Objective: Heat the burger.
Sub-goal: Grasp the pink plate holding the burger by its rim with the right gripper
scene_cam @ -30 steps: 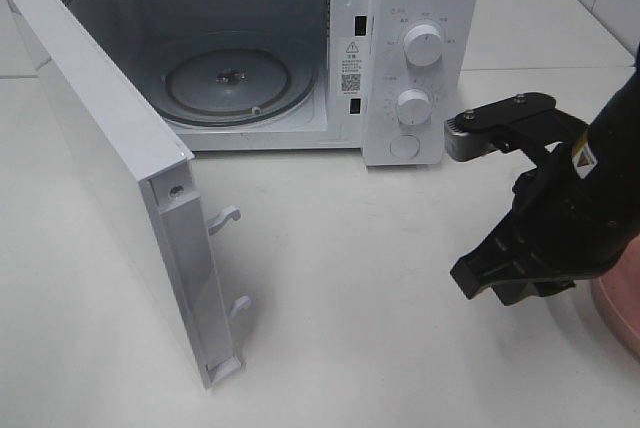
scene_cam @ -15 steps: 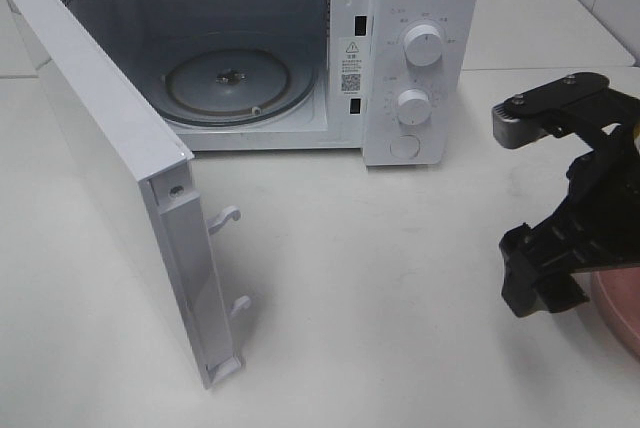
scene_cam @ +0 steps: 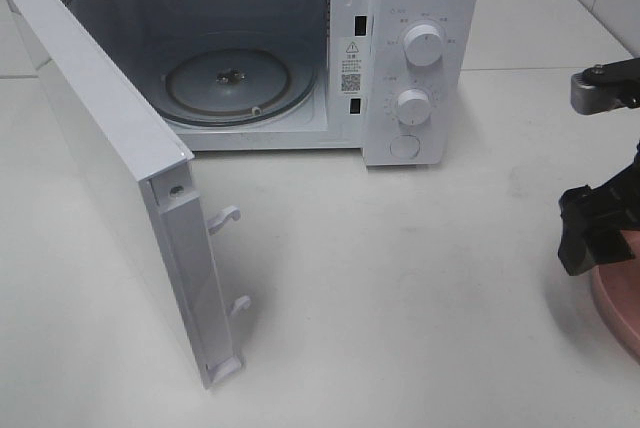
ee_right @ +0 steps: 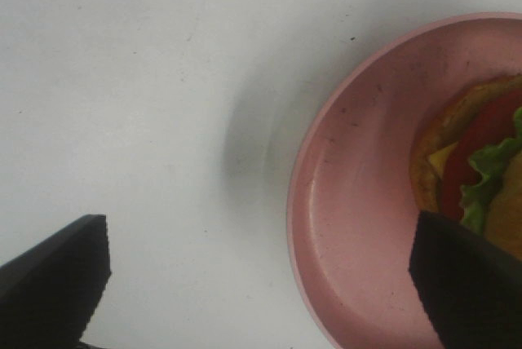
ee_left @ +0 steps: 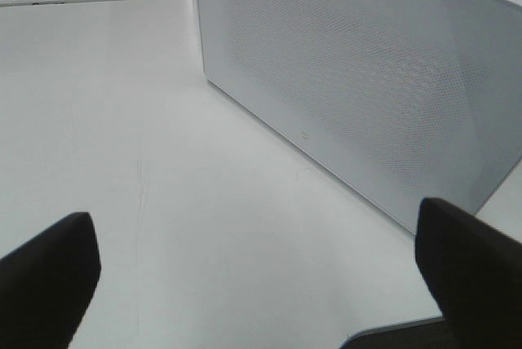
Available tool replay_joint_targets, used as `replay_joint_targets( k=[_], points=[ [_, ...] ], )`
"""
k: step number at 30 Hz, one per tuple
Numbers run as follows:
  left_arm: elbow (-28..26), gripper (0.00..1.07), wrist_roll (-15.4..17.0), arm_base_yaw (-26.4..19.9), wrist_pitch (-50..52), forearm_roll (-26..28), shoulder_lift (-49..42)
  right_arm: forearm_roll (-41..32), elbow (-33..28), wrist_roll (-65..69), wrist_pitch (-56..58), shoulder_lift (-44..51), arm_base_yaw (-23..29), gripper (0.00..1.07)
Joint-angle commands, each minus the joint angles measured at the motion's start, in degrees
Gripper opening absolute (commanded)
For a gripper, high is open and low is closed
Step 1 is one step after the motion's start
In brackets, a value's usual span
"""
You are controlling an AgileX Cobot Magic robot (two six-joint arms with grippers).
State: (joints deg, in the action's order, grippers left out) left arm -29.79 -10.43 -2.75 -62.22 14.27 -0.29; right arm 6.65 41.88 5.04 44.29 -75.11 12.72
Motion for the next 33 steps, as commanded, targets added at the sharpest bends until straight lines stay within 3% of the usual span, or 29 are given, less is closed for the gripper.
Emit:
replay_joint_targets(
  k=[1, 24, 33],
  points=[
    [0.2, 0.98, 0.3, 0.2, 0.8, 0.3, -1.4, 0.5, -0.1, -0.8, -0.5, -0.5, -1.3, 0.94],
    [0.2, 0.98, 0.3, 0.2, 0.8, 0.3, -1.4, 1.0, -0.1, -0.5, -9.9, -18.4, -1.4, 0.89],
    [0.2, 0.98, 0.3, 0.2, 0.8, 0.3, -1.4, 0.9, -0.1, -0.3, -12.7, -20.0, -5.4, 0.88]
  ],
)
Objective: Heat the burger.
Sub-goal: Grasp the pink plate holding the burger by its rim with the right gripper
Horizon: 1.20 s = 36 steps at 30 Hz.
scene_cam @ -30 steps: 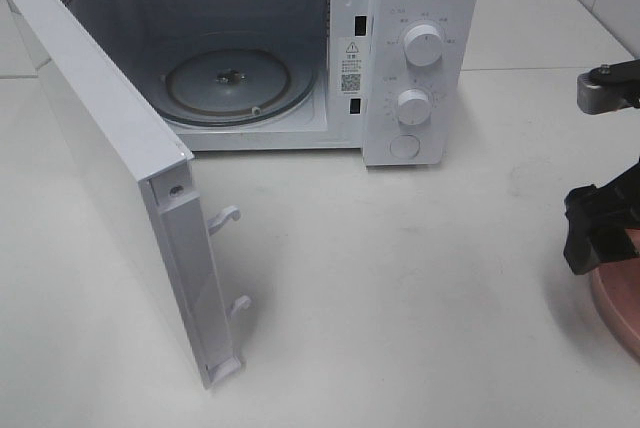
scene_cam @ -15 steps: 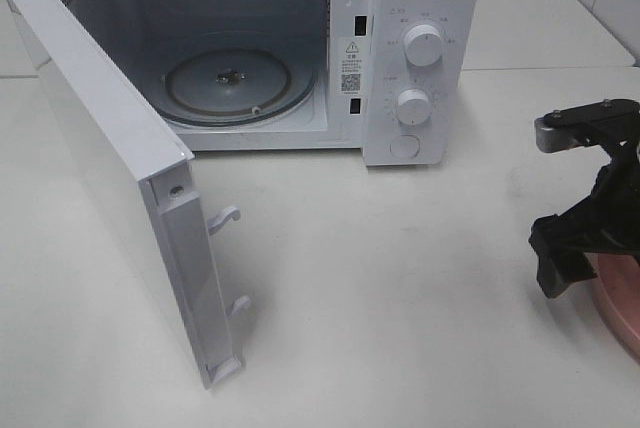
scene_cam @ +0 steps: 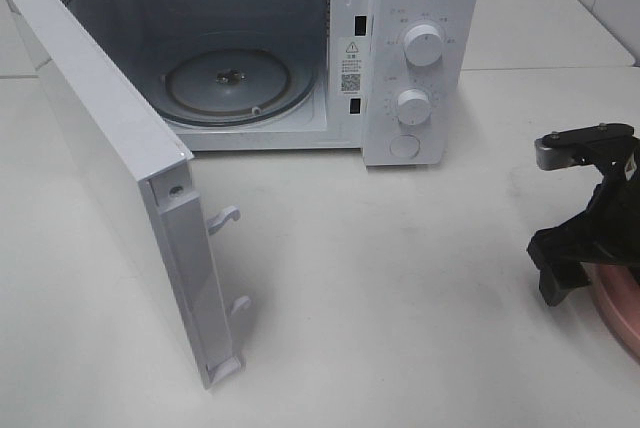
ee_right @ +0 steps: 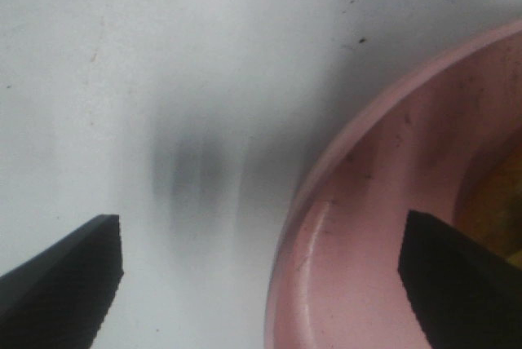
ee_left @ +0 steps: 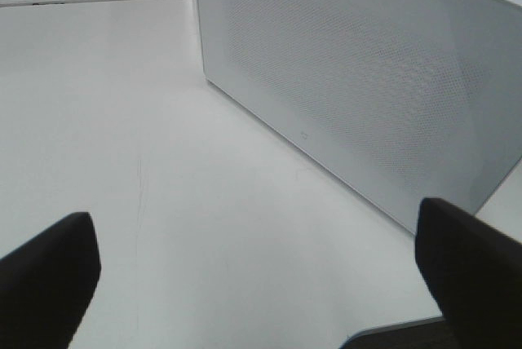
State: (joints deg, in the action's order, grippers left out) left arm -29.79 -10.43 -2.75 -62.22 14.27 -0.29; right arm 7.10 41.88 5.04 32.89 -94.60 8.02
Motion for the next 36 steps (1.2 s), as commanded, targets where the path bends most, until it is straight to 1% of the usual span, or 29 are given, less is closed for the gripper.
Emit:
replay_joint_targets(
  k=[1, 7, 14, 16, 17, 18, 19, 20, 21, 22, 24, 25, 26, 27, 28, 29, 36],
  points=[
    [0.2, 0.98, 0.3, 0.2, 0.8, 0.3, -1.4, 0.4, -0.1, -0.3, -1.3, -0.5, -0.7, 0.88],
    [0.2, 0.98, 0.3, 0.2, 0.8, 0.3, -1.4, 0.3, -0.1, -0.4, -3.3, -4.7, -0.7, 0.86],
    [0.2, 0.98, 0.3, 0.2, 0.8, 0.3, -1.4, 0.7, -0.1, -0.5, -5.0, -6.0, -0.7, 0.84],
    [0.2, 0.98, 0.3, 0.2, 0.8, 0.3, -1.4, 1.3, -0.1, -0.5, -5.1, -6.7, -0.7, 0.78],
    [0.2, 0.98, 0.3, 0.2, 0.8, 0.3, -1.4, 1.3, -0.1, -0.5, -5.1, -6.7, -0.7, 0.78],
    [0.2, 0.98, 0.3, 0.2, 0.8, 0.3, -1.4, 1.3, -0.1, -0.4, -5.2, -6.7, -0.7, 0.71],
    [0.2, 0.98, 0.3, 0.2, 0.8, 0.3, -1.4, 1.5, -0.1, 0.6, -5.4, -6.7, -0.7, 0.61],
    [0.2, 0.98, 0.3, 0.2, 0.8, 0.3, -1.4, 1.5, -0.1, 0.6, -5.4, -6.7, -0.7, 0.61],
    [0.2, 0.98, 0.3, 0.2, 0.8, 0.3, -1.4, 2.2, -0.1, 1.5, -5.4, -6.7, -0.7, 0.55],
    [0.2, 0.98, 0.3, 0.2, 0.8, 0.3, -1.4, 2.2, -0.1, 1.5, -5.4, -6.7, -0.7, 0.55],
    [0.2, 0.98, 0.3, 0.2, 0.8, 0.3, -1.4, 6.0, -0.1, 6.7, -4.9, -6.7, -0.7, 0.25],
    [0.2, 0.98, 0.3, 0.2, 0.8, 0.3, -1.4, 6.0, -0.1, 6.7, -4.9, -6.7, -0.7, 0.25],
    [0.2, 0.98, 0.3, 0.2, 0.8, 0.3, -1.4, 6.5, -0.1, 7.7, -4.8, -6.7, -0.7, 0.17],
    [0.2, 0.98, 0.3, 0.2, 0.8, 0.3, -1.4, 6.5, -0.1, 7.7, -4.8, -6.7, -0.7, 0.17],
    [0.2, 0.98, 0.3, 0.2, 0.8, 0.3, -1.4, 7.4, -0.1, 8.7, -4.6, -6.7, -0.7, 0.03],
    [0.2, 0.98, 0.3, 0.2, 0.8, 0.3, -1.4, 7.5, -0.1, 8.9, -4.4, -6.7, -0.7, 0.0],
    [0.2, 0.98, 0.3, 0.2, 0.8, 0.3, -1.4, 7.6, -0.1, 9.2, -3.7, -6.7, -0.6, 0.0]
  ],
)
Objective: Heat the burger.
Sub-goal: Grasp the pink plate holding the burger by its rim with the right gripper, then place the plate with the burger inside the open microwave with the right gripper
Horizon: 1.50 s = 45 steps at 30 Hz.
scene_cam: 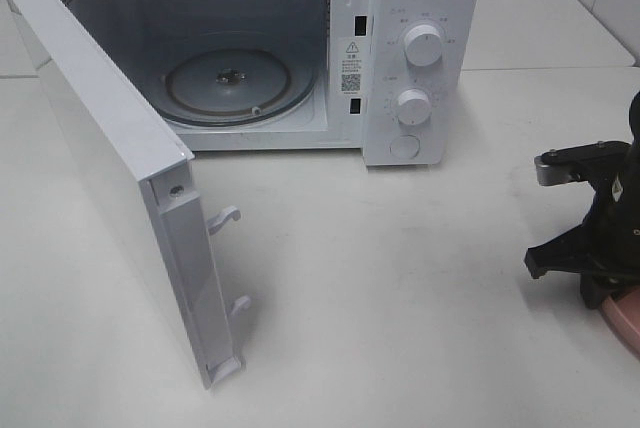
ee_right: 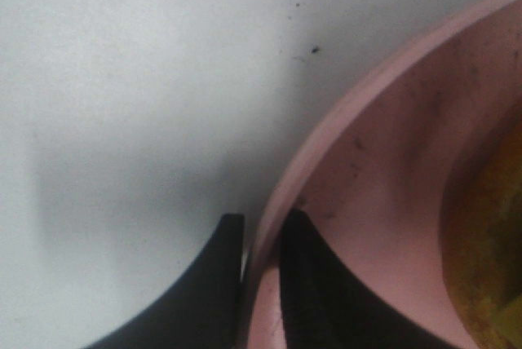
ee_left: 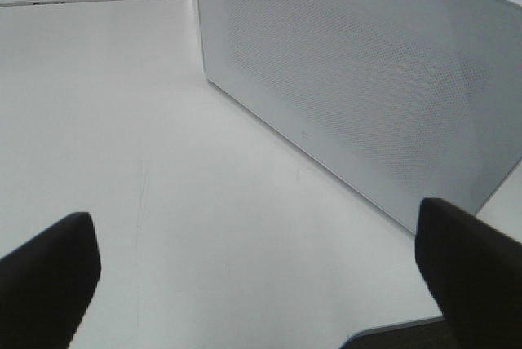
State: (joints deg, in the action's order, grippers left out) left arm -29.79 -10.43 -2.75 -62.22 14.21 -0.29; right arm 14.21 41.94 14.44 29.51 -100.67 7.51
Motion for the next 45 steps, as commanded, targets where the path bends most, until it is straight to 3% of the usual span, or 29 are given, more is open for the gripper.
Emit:
replay_joint_targets(
  k=[1, 7, 12, 26, 45],
  points=[
    [0.2, 0.98, 0.3, 0.2, 0.8, 0.4, -1.4, 0.7, 0.1, 0.0, 0.6, -0.6, 0.0, 0.0],
    [0.2, 0.98, 0.3, 0.2, 0.8, 0.4, -1.4, 2.9, 0.6, 1.4, 3.8, -0.3, 1.0, 0.0],
    [0.2, 0.98, 0.3, 0.2, 0.8, 0.4, -1.4, 8.9, 0.6, 7.2, 7.4, 2.1, 3.7, 0.0],
    [0.2, 0.98, 0.3, 0.2, 0.8, 0.4, -1.4, 11.9, 0.6, 8.8, 12.1, 8.1, 4.7, 0.0],
    [0.2, 0.98, 0.3, 0.2, 0.8, 0.4, -1.4, 15.3, 0.6, 8.3, 20.0, 16.1, 17.9, 0.0]
  ],
)
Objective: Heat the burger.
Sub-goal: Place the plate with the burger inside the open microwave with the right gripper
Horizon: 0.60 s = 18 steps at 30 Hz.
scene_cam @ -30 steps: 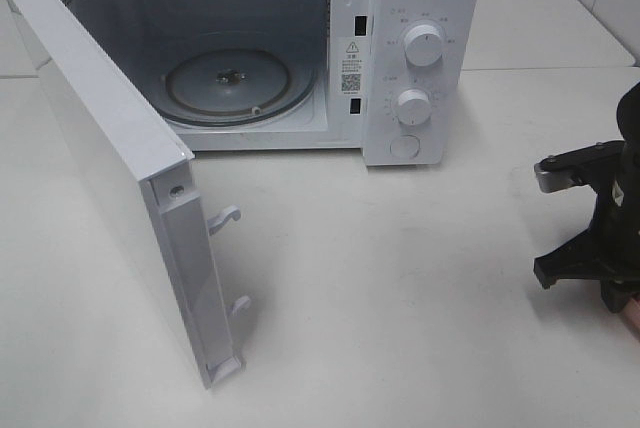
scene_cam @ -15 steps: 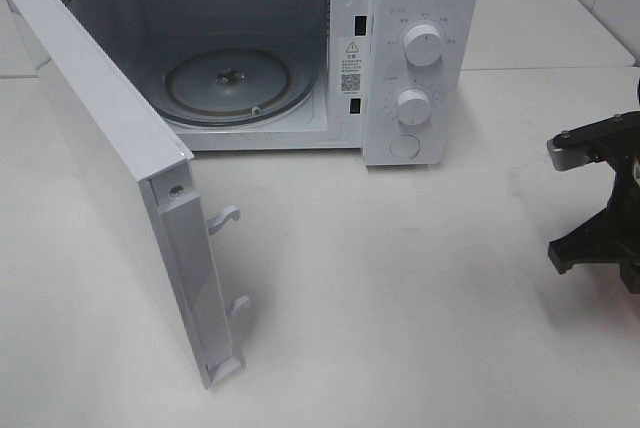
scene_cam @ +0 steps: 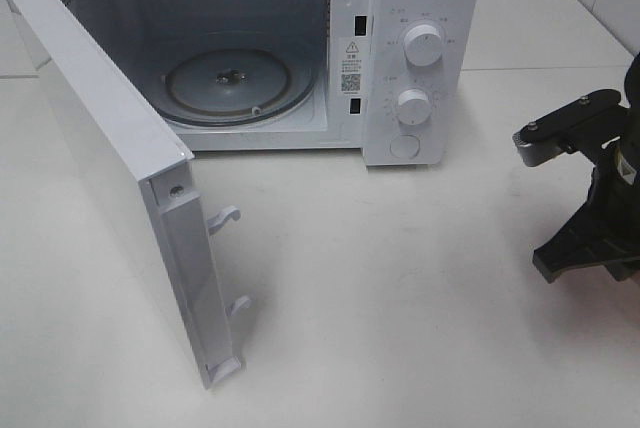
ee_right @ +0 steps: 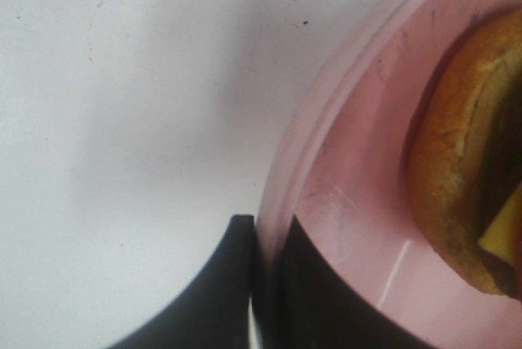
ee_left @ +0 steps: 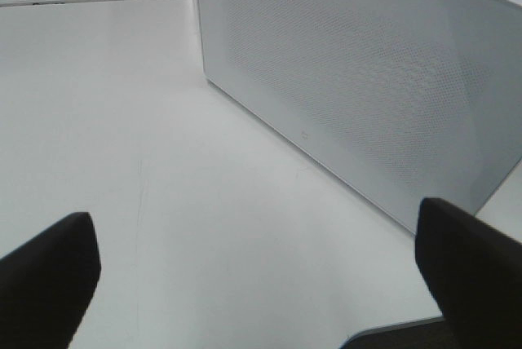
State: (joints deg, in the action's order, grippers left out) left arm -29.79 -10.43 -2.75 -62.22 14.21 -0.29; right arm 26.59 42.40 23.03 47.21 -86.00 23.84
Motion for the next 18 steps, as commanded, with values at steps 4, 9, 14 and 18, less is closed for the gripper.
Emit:
replay_joint_targets(
  k=[4, 9, 14, 18],
  points=[
    [0.2, 0.98, 0.3, 0.2, 0.8, 0.4, -1.4, 3.0, 0.1, -1.1, 3.2, 2.5, 3.7, 0.0],
    [0.2, 0.98, 0.3, 0.2, 0.8, 0.4, -1.4, 4.1, -0.7, -1.7, 3.6, 4.8, 7.2, 0.0],
    [0.2, 0.98, 0.3, 0.2, 0.8, 0.4, -1.4, 5.0, -2.6, -1.6, 4.2, 7.3, 11.6, 0.0],
    [0.2, 0.98, 0.3, 0.2, 0.8, 0.4, -1.4, 5.7, -3.4, -1.6, 5.3, 8.5, 14.2, 0.0]
  ],
)
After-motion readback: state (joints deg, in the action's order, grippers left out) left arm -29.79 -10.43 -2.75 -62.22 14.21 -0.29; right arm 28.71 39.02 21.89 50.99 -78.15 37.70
